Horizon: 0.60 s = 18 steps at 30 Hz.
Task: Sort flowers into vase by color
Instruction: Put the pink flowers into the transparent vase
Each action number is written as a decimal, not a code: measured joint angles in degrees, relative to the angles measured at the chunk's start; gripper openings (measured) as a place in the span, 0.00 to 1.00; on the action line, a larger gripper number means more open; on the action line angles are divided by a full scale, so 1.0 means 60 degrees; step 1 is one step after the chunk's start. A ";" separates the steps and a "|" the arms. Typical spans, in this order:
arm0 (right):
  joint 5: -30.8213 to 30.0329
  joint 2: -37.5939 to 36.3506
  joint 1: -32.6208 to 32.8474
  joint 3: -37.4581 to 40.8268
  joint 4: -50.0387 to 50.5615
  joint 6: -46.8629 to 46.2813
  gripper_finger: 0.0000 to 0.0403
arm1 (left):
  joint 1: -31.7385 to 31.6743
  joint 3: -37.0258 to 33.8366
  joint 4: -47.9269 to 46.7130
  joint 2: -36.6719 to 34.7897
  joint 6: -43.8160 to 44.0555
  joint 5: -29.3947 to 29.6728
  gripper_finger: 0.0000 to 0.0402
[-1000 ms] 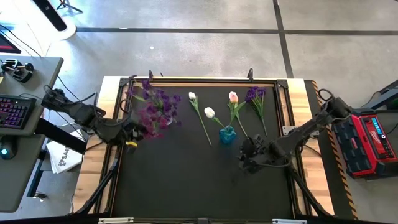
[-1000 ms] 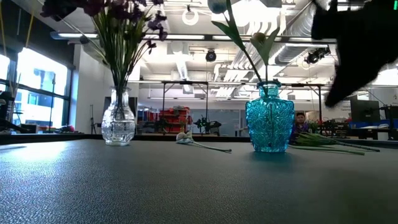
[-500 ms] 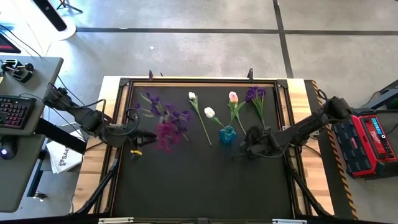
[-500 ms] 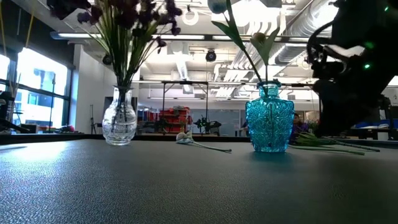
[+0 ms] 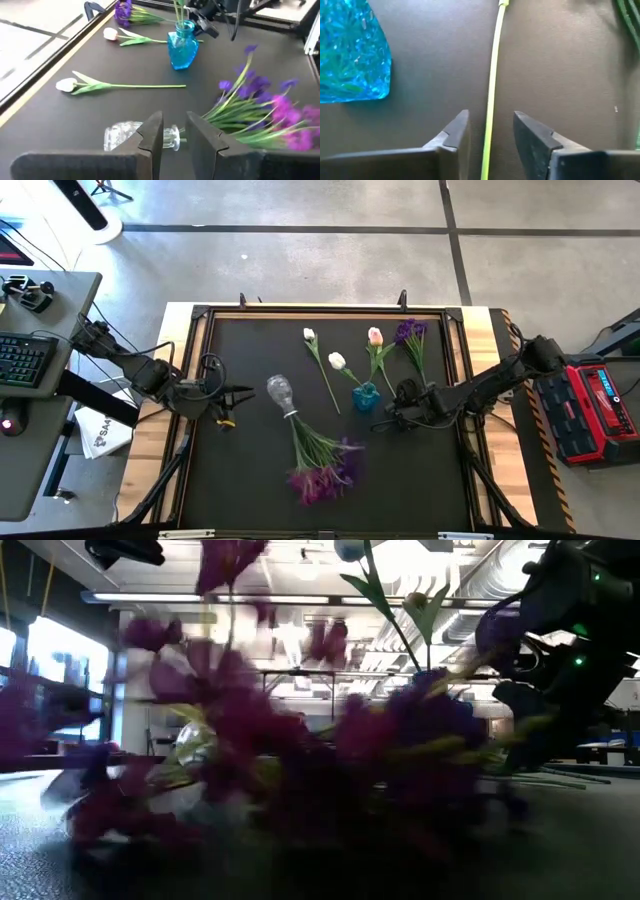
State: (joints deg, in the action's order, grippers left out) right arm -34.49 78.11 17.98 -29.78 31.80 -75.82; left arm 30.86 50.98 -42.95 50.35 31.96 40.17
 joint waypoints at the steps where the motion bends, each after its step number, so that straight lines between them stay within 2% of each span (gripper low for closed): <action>1: 0.0050 0.0000 0.0000 -0.0002 -0.0025 0.0084 0.27 | -0.0005 0.0000 -0.0005 0.0000 -0.0232 -0.0034 0.17; 7: 0.0123 -0.0011 0.0210 -0.0041 0.0038 0.0440 0.22 | -0.0010 0.0000 0.0012 0.0558 -0.3264 -0.0427 0.17; 13: 0.0124 -0.0018 0.0876 -0.0614 0.0165 0.0942 0.21 | -0.0670 0.0000 0.0138 0.2305 -0.4152 -0.1405 0.17; 18: 0.0124 -0.0018 0.1651 -0.1647 0.0448 0.2390 0.21 | -0.1050 0.0000 0.0156 0.3595 -0.5621 -0.2207 0.20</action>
State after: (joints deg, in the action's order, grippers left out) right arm -33.74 78.00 27.88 -39.66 34.49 -61.48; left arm 24.56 50.98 -42.02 71.92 -1.76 26.93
